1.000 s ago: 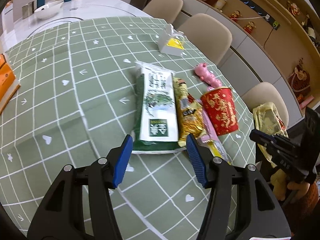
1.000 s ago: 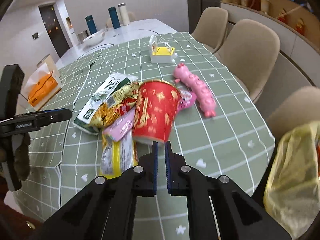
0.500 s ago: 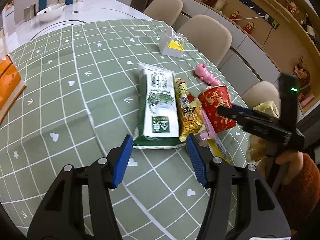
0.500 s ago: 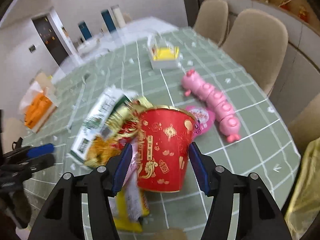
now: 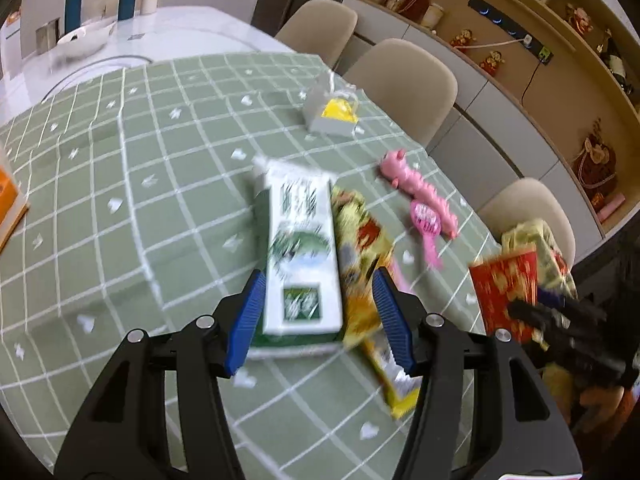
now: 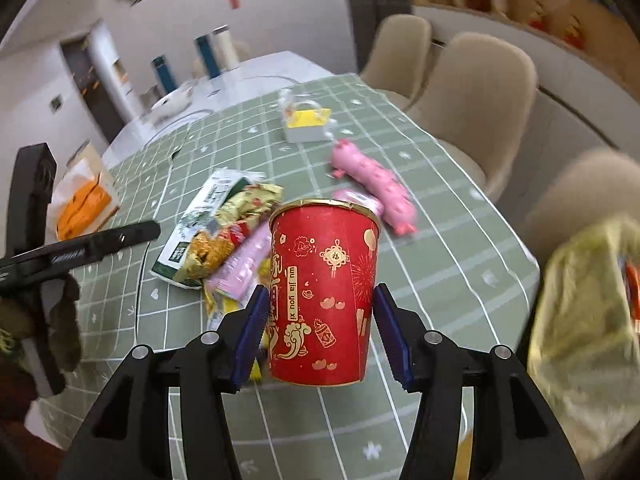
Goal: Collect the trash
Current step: 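Grasp the white milk pouch with the left tool, then carry the cup and milk pouch over the bin and open both tools, then return to the table and grasp the gold snack stick with the right tool, then grasp the yellow snack wrapper with the left tool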
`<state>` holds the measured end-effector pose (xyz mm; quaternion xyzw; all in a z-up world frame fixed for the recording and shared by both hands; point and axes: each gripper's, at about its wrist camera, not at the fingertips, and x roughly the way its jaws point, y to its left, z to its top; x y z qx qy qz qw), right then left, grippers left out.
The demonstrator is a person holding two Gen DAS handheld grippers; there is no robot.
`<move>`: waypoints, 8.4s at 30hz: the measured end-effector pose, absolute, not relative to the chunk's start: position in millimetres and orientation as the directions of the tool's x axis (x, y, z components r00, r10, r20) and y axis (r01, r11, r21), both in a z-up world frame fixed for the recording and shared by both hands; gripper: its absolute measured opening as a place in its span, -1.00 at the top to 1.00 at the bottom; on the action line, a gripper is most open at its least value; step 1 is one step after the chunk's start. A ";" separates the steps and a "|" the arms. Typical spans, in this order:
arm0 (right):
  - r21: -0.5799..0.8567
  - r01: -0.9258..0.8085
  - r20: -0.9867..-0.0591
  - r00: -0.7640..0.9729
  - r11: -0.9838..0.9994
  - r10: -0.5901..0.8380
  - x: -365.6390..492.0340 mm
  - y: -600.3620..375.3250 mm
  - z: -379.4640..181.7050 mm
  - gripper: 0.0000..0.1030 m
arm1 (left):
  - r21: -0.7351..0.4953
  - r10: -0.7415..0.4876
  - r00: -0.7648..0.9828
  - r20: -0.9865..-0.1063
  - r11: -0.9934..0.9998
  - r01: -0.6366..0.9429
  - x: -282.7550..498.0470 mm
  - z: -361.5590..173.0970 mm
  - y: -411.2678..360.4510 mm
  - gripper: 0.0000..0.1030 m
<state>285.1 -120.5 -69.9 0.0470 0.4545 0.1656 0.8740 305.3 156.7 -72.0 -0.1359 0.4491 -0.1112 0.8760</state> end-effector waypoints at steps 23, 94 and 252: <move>0.273 -0.156 -0.816 0.484 0.949 0.315 258.7 -145.3 -106.5 0.01 | -0.122 -0.131 0.462 -0.877 0.991 0.049 390.3 -117.0 131.0 -0.05; 0.209 0.339 -0.576 0.801 0.917 -0.165 165.7 -519.8 0.0 0.01 | -0.209 -0.516 0.296 -0.804 0.711 0.671 348.4 -66.9 -349.8 0.08; 0.231 -0.049 -0.761 0.613 0.972 0.212 192.6 -178.6 -64.7 0.75 | -0.252 -0.308 0.460 -0.833 0.951 0.180 271.4 -91.5 89.8 0.26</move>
